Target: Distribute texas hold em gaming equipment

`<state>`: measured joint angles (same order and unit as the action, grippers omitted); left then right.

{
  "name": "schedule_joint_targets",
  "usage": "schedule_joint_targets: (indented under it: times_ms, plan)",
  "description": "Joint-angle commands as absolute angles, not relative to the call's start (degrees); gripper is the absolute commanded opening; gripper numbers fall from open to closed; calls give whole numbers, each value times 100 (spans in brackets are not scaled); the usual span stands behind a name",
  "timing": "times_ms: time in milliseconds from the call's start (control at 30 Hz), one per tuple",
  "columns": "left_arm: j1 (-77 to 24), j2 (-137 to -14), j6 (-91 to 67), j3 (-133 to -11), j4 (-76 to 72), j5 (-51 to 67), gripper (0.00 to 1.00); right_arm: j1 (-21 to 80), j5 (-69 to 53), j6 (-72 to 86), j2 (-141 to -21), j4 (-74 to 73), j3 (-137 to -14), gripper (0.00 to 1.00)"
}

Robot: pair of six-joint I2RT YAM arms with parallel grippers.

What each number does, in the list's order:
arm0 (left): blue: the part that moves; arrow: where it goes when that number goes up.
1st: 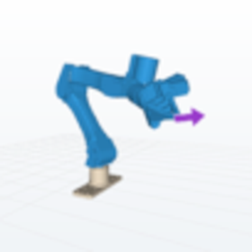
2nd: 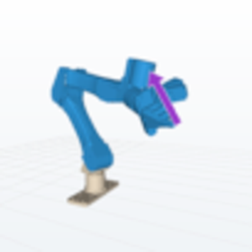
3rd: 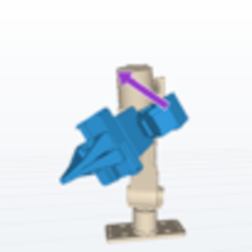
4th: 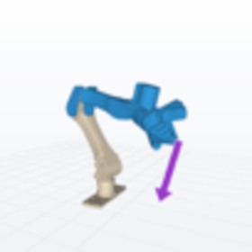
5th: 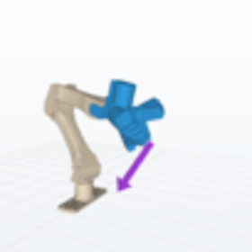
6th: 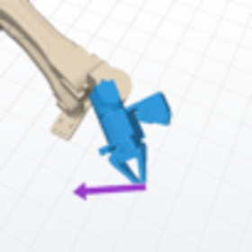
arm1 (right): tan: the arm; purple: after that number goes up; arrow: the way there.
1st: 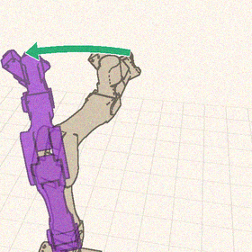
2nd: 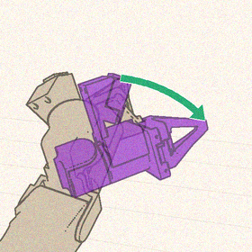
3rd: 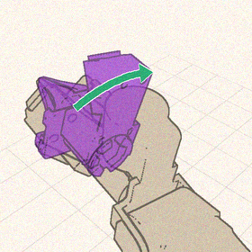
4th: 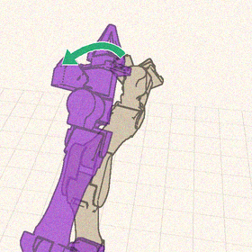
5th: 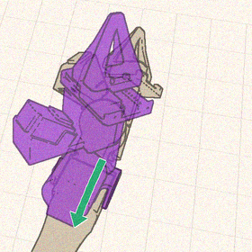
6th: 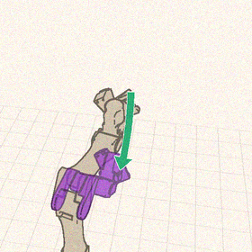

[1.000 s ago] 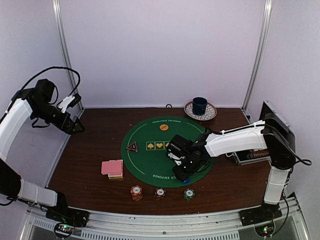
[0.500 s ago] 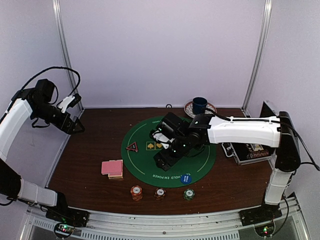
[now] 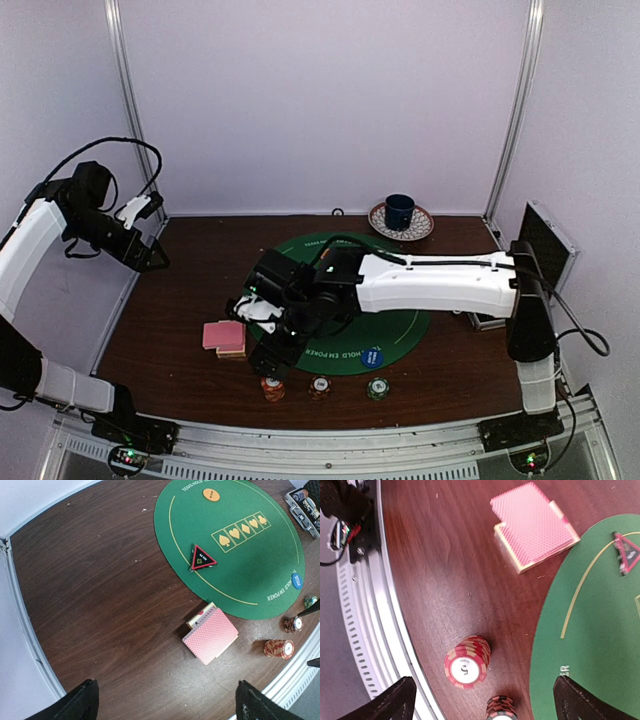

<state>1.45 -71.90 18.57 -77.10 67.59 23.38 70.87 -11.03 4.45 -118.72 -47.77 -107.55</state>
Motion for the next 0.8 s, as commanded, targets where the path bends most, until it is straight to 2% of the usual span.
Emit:
schedule_joint_targets:
  times_ms: [0, 367, 767]
  plan:
    - [184, -7090, 1898, -7730, 6788, 2491, 98, 7202, -1166, 234, -12355, -5178, -11183, 99]
    - [182, -6865, 1969, -7698, 6896, 2511, 98, 7286, -1200, 131, -12901, -5362, -11553, 99]
    - [184, -6832, 1986, -7752, 6896, 2480, 97, 7339, -1234, 149, -13132, -5284, -11509, 88]
